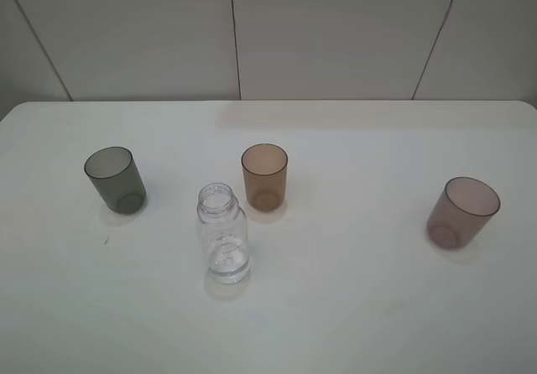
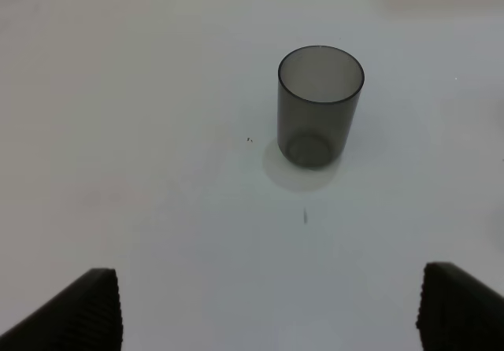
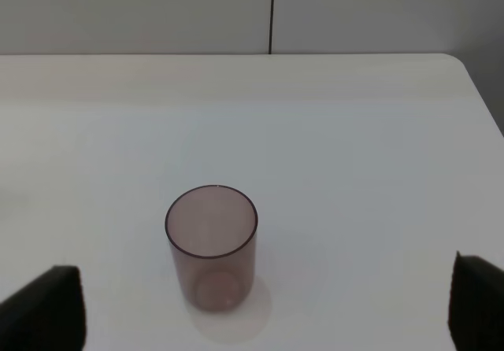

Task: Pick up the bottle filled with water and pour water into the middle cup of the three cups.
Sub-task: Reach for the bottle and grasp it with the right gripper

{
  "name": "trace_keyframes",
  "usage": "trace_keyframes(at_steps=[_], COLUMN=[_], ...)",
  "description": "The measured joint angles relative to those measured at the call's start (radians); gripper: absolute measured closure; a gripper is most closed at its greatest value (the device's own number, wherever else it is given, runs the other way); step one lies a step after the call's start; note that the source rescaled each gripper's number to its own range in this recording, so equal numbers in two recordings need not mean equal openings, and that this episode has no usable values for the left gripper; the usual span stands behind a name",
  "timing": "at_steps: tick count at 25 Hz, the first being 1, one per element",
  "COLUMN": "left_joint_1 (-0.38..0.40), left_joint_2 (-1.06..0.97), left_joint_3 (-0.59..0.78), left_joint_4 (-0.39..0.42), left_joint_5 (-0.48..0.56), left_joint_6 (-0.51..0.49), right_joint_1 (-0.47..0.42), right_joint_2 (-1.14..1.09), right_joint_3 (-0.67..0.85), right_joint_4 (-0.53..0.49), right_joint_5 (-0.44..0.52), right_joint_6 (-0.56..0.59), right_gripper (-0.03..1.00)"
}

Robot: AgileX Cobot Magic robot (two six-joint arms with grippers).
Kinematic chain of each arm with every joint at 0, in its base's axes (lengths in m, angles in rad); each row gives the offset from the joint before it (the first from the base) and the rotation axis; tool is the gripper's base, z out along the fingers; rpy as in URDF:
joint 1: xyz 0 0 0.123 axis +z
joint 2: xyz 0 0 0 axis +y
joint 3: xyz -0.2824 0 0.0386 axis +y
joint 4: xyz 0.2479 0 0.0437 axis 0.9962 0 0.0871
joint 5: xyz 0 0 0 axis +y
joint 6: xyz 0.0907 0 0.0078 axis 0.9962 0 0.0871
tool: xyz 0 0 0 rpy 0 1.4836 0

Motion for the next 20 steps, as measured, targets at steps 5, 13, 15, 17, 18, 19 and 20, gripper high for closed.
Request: trace_keyframes(at_steps=[5, 13, 15, 17, 18, 19, 20], left_joint_1=[0.000, 0.000, 0.000, 0.000, 0.000, 0.000, 0.000], left_joint_2=[0.000, 0.000, 0.000, 0.000, 0.000, 0.000, 0.000], left_joint_3=[0.000, 0.000, 0.000, 0.000, 0.000, 0.000, 0.000], left_joint_4=[0.000, 0.000, 0.000, 0.000, 0.000, 0.000, 0.000], left_joint_5=[0.000, 0.000, 0.000, 0.000, 0.000, 0.000, 0.000], left_joint_6=[0.000, 0.000, 0.000, 0.000, 0.000, 0.000, 0.000], right_joint_1=[-0.001, 0.003, 0.003, 0.003, 0.003, 0.003, 0.003], right_joint_2=[0.000, 0.000, 0.000, 0.000, 0.000, 0.000, 0.000], right_joint_3=[0.000, 0.000, 0.000, 0.000, 0.000, 0.000, 0.000], right_joint_4=[-0.001, -0.001, -0.001, -0.001, -0.001, -0.001, -0.001], right_joint_5=[0.000, 0.000, 0.000, 0.000, 0.000, 0.000, 0.000], right_joint_6=[0.000, 0.000, 0.000, 0.000, 0.000, 0.000, 0.000], right_gripper=[-0.03, -0.03, -0.03, -0.03, -0.03, -0.03, -0.03])
